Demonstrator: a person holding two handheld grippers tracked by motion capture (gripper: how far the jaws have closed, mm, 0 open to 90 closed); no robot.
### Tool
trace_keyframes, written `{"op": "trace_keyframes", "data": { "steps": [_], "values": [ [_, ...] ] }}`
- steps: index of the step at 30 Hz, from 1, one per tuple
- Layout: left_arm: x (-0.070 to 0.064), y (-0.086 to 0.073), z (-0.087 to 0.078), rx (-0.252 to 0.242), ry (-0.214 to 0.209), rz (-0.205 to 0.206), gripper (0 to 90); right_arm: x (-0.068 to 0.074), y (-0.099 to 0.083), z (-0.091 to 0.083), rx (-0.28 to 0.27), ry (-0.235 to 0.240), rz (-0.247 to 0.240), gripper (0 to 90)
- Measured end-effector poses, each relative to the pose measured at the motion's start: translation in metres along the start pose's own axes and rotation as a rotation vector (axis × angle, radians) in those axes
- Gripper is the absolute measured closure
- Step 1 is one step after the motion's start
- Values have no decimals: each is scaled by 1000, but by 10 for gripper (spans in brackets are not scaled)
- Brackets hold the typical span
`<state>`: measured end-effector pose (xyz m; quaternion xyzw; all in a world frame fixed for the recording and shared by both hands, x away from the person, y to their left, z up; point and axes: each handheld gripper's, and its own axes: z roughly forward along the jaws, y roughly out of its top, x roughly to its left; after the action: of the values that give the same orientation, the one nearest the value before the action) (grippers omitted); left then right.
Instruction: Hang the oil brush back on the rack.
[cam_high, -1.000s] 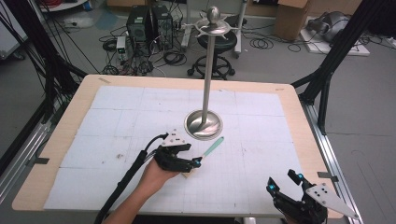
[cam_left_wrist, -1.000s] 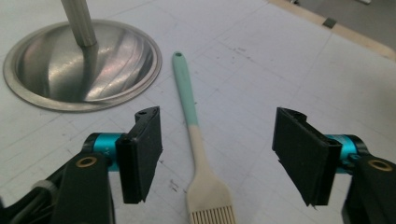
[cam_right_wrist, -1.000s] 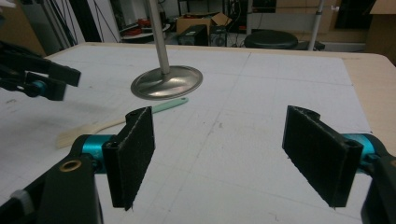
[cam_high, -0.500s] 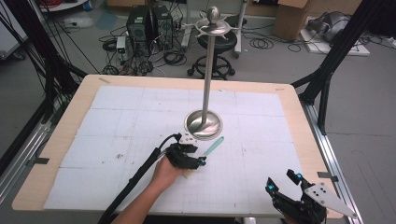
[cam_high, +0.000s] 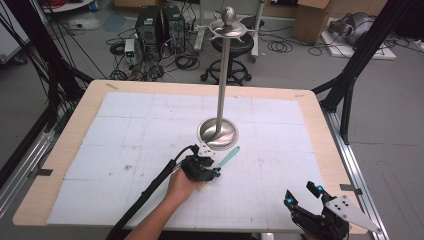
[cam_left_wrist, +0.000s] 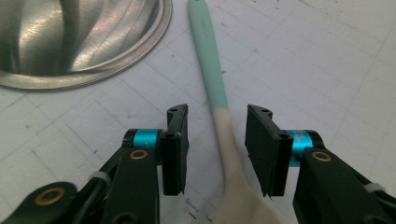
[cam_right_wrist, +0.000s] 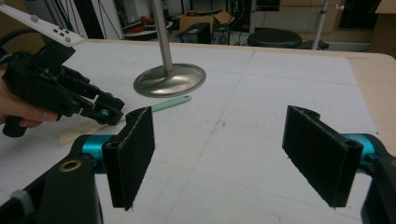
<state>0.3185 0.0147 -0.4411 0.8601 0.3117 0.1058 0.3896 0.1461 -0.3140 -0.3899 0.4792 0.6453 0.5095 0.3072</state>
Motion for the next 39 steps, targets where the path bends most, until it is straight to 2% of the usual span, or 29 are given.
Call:
{"op": "trace_keyframes", "data": {
  "steps": [3,4,8,15,19,23,27,28,31,39],
  "values": [
    [-1,1,0,11,11,0,673,0,0,0,0,1,4,242],
    [-2,1,-1,13,11,1,738,1,0,0,1,1,1,242],
    [-3,1,-1,15,-2,10,807,1,0,0,2,2,2,242],
    [0,0,-1,16,-20,-10,815,0,0,0,4,1,1,242],
    [1,1,-1,18,-24,-39,818,1,0,0,3,2,0,242],
    [3,0,-5,31,-36,-16,820,0,0,0,1,2,2,242],
    [6,-4,-11,30,-56,-16,821,0,0,0,-1,2,1,242],
    [7,-5,-13,22,-60,-25,821,0,0,-1,1,2,4,242],
    [8,-8,-20,7,-74,-18,821,0,0,0,0,2,5,242],
    [15,-18,-45,-74,-106,-29,821,2,-1,0,8,3,6,242]
  ]
}}
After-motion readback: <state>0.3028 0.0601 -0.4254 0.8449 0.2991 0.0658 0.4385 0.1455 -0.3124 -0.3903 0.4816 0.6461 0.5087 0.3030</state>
